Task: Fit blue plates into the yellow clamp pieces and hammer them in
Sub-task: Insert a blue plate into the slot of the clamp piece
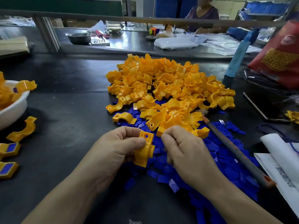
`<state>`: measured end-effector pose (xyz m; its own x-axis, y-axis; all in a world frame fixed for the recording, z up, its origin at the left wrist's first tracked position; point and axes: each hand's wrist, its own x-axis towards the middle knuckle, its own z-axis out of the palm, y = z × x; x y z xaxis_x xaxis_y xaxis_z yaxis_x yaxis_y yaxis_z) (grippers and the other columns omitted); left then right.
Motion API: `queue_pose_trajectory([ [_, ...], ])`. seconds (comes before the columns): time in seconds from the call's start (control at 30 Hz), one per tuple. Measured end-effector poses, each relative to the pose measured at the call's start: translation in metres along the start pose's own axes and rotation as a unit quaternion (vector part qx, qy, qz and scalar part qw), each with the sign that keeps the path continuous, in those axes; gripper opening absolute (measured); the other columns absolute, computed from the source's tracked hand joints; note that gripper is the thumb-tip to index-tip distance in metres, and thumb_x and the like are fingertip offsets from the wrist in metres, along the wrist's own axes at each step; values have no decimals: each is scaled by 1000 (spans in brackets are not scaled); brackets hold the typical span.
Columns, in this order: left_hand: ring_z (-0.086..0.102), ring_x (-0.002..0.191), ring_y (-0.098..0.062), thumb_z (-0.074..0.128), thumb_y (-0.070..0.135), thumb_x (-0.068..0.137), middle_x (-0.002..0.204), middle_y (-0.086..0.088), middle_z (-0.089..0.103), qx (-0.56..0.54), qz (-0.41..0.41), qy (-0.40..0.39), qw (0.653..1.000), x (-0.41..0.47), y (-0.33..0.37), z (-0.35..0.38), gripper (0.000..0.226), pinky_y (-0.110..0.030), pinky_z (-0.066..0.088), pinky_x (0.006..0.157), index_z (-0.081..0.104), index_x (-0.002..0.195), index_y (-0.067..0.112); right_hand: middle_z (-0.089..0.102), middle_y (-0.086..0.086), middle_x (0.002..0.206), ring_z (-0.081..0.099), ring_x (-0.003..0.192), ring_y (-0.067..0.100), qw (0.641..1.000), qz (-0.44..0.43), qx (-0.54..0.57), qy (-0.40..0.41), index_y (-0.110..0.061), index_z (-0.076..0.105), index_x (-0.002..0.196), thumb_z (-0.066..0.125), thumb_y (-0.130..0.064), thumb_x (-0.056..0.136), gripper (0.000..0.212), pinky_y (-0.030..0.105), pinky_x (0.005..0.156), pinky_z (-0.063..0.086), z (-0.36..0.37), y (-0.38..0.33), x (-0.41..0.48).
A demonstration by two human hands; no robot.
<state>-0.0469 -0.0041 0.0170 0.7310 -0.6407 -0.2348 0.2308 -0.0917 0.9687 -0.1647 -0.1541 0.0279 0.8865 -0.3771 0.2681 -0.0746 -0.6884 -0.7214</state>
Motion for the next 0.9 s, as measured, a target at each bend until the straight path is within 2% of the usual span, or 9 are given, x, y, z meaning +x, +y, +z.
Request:
queue_pose_trajectory([
  [0.1, 74, 80, -24, 81, 36, 49, 94, -11, 77, 10, 11, 0, 1000, -3, -2, 6, 61, -37, 56, 70, 69, 105, 14, 67, 5, 66, 64, 54, 15, 969, 69, 238, -8, -26, 60, 83, 45, -31, 98, 22, 21, 50, 53, -1, -10, 0],
  [0.2, 76, 81, -24, 83, 32, 54, 93, -10, 78, -6, 27, -15, 1000, -7, -3, 12, 57, -29, 58, 64, 67, 106, 16, 66, 8, 66, 64, 54, 17, 940, 101, 325, 16, -23, 63, 83, 47, -28, 97, 21, 23, 49, 53, 4, -16, -1],
  [0.4, 76, 79, -21, 82, 43, 47, 90, -3, 78, 1, 57, 15, 998, -6, -5, 23, 61, -24, 58, 58, 68, 103, 22, 59, -9, 72, 57, 62, 7, 988, 46, 124, 75, -35, 58, 83, 45, -44, 92, 18, 17, 51, 47, 13, -11, -3],
  [0.5, 76, 79, -16, 77, 51, 45, 88, 3, 78, 21, 67, 34, 997, -4, -8, 22, 59, -24, 58, 60, 69, 98, 27, 56, -12, 73, 57, 75, 6, 994, -29, 20, 105, -31, 58, 85, 48, -36, 95, 15, 14, 59, 47, 14, -9, -3],
  [0.6, 76, 76, -15, 76, 48, 51, 87, 3, 78, 19, 78, 42, 996, -2, -10, 21, 48, -22, 57, 59, 70, 95, 30, 53, -12, 76, 54, 71, 7, 984, -107, -70, 128, -21, 59, 86, 49, -29, 95, 15, 17, 57, 46, 12, -8, -2],
  [0.67, 76, 77, -15, 77, 43, 56, 87, 3, 78, 11, 88, 48, 995, -3, -10, 21, 35, -21, 57, 59, 72, 90, 35, 52, -11, 74, 53, 68, 8, 981, -116, -76, 133, -21, 57, 84, 49, -29, 95, 16, 19, 55, 46, 10, -8, -2],
  [0.73, 76, 79, -15, 77, 41, 60, 88, 3, 78, 9, 104, 53, 993, -3, -10, 21, 27, -20, 57, 60, 71, 86, 42, 53, -10, 67, 55, 66, 9, 990, -69, -30, 116, -27, 56, 79, 47, -35, 94, 19, 20, 54, 48, 10, -8, -2],
  [0.83, 75, 80, -14, 76, 46, 60, 87, 5, 77, 21, 124, 56, 990, -5, -9, 23, 30, -21, 57, 63, 69, 89, 46, 58, -4, 67, 58, 60, 13, 997, 35, 59, 47, -32, 53, 77, 41, -48, 90, 24, 29, 49, 51, 12, -9, -3],
  [0.9, 75, 79, -12, 75, 48, 58, 86, 6, 77, 27, 129, 54, 990, -6, -9, 23, 31, -19, 56, 63, 69, 89, 47, 57, -4, 68, 58, 61, 12, 998, 32, 40, 40, -32, 53, 78, 40, -50, 90, 25, 28, 50, 51, 13, -7, -3],
])
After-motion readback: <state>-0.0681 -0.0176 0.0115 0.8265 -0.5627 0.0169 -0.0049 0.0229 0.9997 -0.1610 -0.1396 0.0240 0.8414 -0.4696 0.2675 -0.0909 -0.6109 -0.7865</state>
